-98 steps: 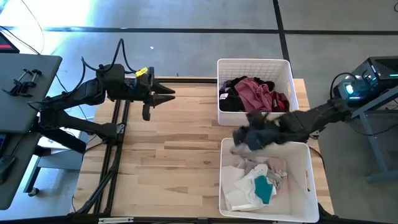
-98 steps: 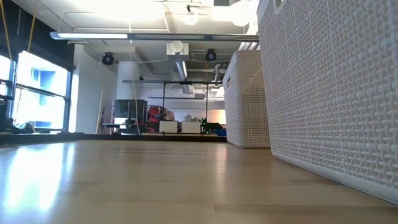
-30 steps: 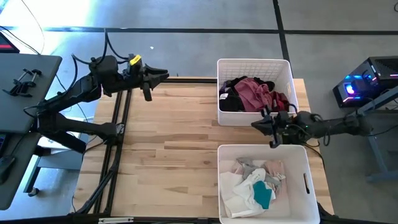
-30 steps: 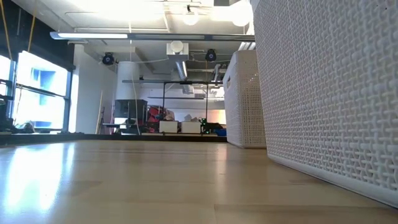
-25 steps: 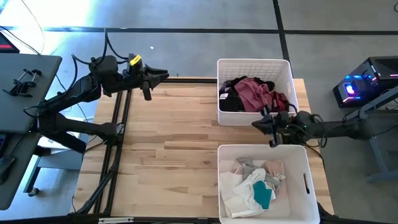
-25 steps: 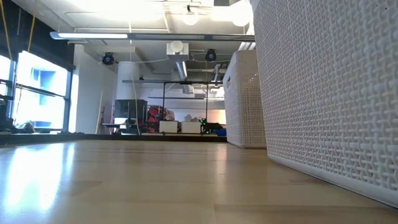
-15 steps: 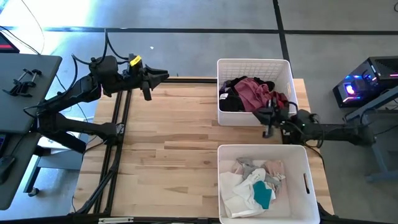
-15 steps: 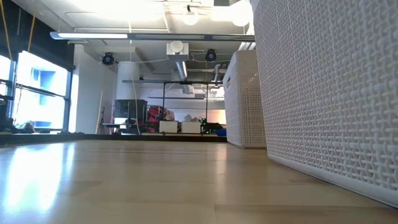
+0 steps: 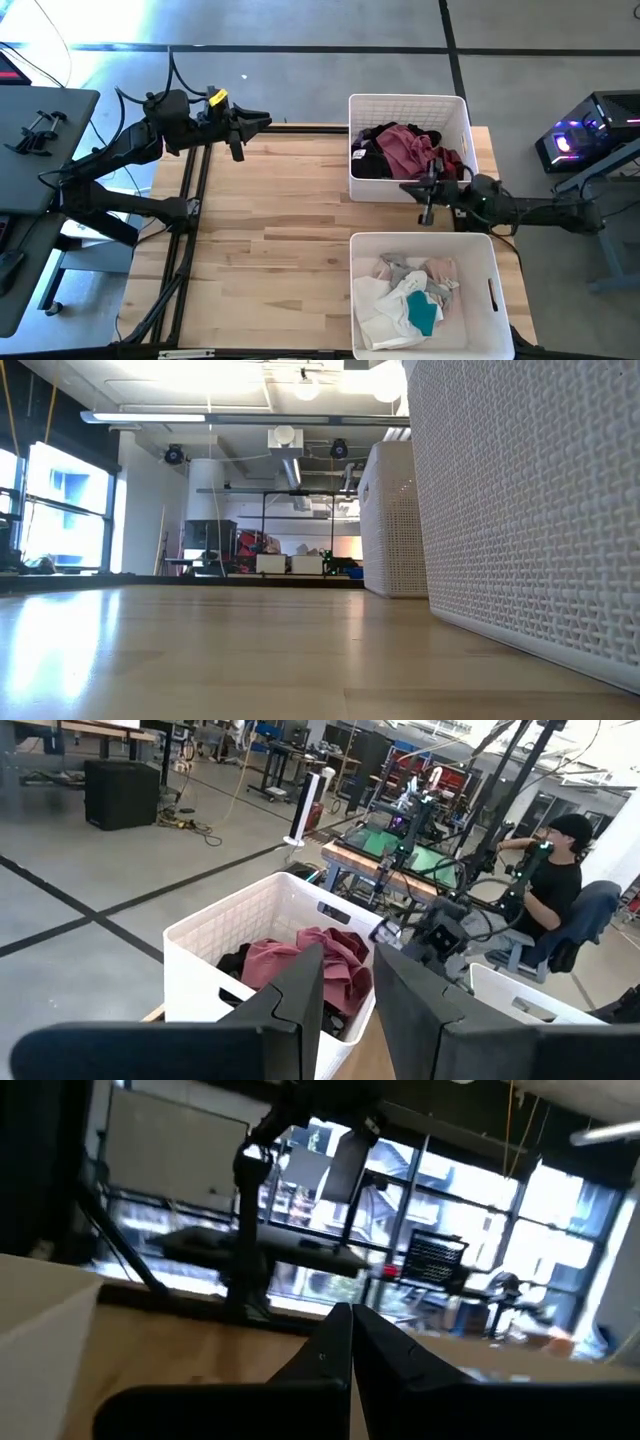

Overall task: Sort clothes
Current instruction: Return to home position

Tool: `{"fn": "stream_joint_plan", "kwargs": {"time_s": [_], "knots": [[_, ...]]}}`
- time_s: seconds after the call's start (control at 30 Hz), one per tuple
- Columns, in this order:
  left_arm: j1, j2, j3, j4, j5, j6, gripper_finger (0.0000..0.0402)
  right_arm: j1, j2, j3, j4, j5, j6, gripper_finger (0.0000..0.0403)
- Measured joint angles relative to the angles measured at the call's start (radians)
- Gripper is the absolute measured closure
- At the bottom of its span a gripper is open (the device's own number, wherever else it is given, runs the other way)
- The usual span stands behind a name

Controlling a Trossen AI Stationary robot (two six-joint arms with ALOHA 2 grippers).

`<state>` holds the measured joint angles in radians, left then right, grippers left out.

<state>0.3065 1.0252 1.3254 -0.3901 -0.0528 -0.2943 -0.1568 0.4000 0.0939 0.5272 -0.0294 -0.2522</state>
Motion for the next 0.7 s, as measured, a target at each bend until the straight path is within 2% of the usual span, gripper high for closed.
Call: {"fn": "stream_joint_plan", "kwargs": {"time_s": [0.17, 0.3, 0.4, 0.57, 0.7], "knots": [[0.0, 0.0, 0.0, 0.0, 0.0, -0.003, 0.0323, 0.034, 0.001, 0.121, -0.269, 0.022, -0.091, 0.0403], [0.0, 0.0, 0.0, -0.001, 0.0, -0.018, 0.0323, 0.086, 0.001, 0.165, -0.419, -0.046, -0.065, 0.0403], [0.0, 0.0, 0.0, -0.001, 0.0, -0.019, 0.0323, 0.154, 0.0, 0.167, -0.432, -0.031, -0.034, 0.0403], [0.0, 0.0, 0.0, -0.001, 0.0, -0.018, 0.0323, 0.271, 0.0, 0.167, -0.414, 0.102, -0.02, 0.0403], [0.0, 0.0, 0.0, -0.001, 0.0, -0.018, 0.0323, 0.328, 0.0, 0.167, -0.369, 0.074, 0.095, 0.0403]]}}
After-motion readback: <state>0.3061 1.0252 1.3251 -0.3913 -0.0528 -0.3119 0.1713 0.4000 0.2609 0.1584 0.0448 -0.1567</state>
